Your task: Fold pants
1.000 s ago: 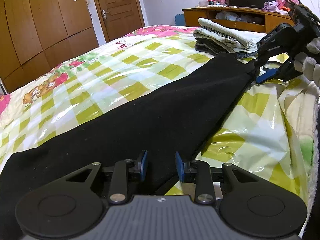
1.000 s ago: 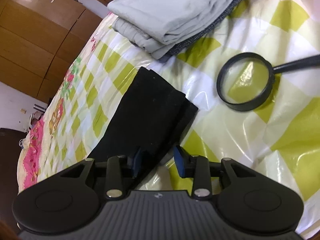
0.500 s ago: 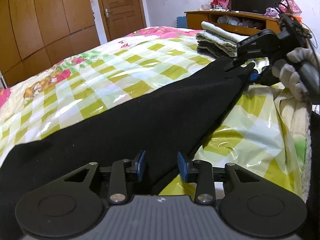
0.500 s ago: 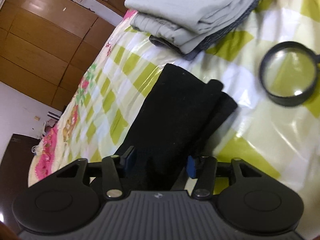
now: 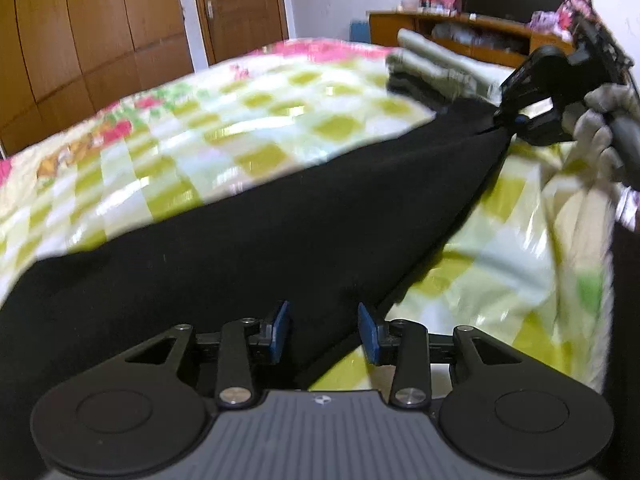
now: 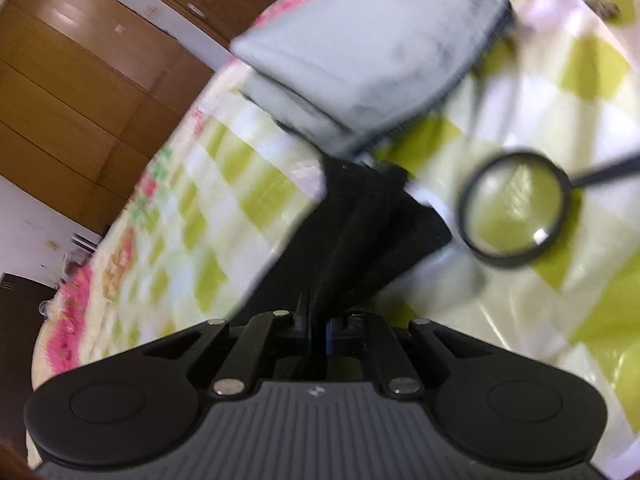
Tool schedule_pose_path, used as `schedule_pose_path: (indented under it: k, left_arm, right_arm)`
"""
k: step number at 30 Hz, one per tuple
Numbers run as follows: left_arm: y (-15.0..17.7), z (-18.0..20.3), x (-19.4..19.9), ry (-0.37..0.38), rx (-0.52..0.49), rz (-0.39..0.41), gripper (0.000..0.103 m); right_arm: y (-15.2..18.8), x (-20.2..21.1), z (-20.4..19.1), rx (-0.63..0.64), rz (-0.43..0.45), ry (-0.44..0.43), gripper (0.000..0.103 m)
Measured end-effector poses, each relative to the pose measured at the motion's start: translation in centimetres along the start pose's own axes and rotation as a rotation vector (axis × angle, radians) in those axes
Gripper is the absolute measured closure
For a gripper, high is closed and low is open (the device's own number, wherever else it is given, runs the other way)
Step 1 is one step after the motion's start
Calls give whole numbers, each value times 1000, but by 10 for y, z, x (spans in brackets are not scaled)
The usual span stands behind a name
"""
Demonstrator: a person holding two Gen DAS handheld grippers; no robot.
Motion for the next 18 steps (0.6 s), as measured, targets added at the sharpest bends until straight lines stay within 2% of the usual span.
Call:
schedule_pose_path:
  k: [4, 6, 9, 13, 18]
  left_arm:
    - [-2, -3, 14, -12, 18, 34, 52]
    - [-4, -8, 21, -41, 11, 61, 52]
    - [-4, -28, 33, -85, 55, 101, 52]
    - [10, -76, 48, -225, 99, 110, 52]
    - [47, -139, 69, -397, 139, 62, 52]
  right_arm:
    - [-1, 13, -9, -10, 32, -53, 97]
    - [-2, 20, -21, 26, 45, -59, 97]
    - [0, 35, -46, 99, 71, -78, 97]
    - [9, 50, -94, 236, 104, -106, 97]
    - [38, 49, -183, 433, 97, -187, 97]
Point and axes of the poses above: each gripper's, at about its wrist camera, not at the fingertips, and x roughly against the way its jaws point, z to its right, y to its underside, the point moved 5 cm from there along -x, roughly the way its jaws point, and after that the axes turned 4 degrees about -x, right-handed, at the moved point
